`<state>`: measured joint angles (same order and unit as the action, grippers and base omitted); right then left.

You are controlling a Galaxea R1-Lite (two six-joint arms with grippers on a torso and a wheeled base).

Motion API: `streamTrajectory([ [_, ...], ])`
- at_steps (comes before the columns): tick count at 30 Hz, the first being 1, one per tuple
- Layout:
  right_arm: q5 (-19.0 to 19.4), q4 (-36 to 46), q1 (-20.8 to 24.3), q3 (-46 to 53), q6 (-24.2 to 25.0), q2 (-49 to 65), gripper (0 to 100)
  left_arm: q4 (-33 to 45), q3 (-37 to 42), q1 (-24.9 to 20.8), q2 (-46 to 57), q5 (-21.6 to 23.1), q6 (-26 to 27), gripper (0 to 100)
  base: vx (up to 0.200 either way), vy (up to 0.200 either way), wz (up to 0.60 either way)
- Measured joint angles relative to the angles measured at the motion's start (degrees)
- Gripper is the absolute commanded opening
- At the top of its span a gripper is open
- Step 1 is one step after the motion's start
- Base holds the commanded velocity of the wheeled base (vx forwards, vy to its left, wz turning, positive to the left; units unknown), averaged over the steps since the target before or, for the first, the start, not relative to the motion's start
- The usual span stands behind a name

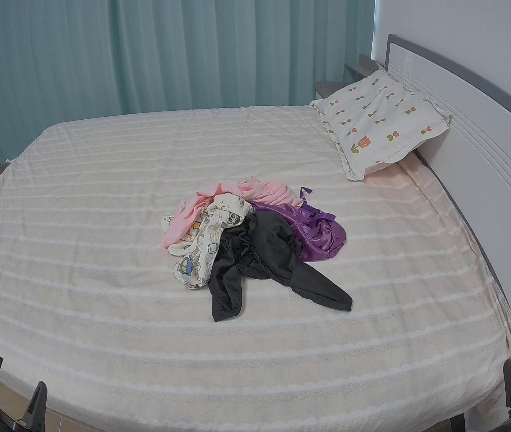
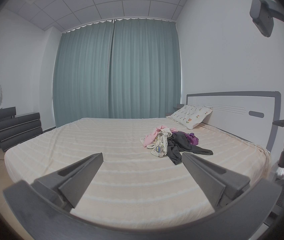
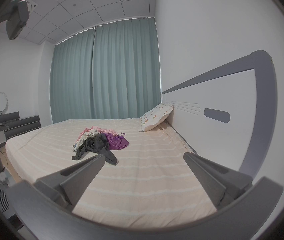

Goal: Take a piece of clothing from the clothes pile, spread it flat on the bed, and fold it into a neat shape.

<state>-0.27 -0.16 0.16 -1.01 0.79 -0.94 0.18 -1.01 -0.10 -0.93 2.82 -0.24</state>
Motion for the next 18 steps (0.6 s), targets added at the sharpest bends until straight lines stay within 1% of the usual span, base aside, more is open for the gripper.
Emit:
streamTrajectory([
  [9, 0.24, 0.09, 0.0, 0.0, -1.34, 0.0, 100, 0.0, 0.0, 0.0, 0.0, -0.02, -0.07, 100, 0.0, 0.0, 0.0],
  [18, 0.05, 0.16, -0.02, 0.0, -1.61, 0.0, 100, 0.0, 0.0, 0.0, 0.0, 0.0, -0.07, 100, 0.0, 0.0, 0.0],
])
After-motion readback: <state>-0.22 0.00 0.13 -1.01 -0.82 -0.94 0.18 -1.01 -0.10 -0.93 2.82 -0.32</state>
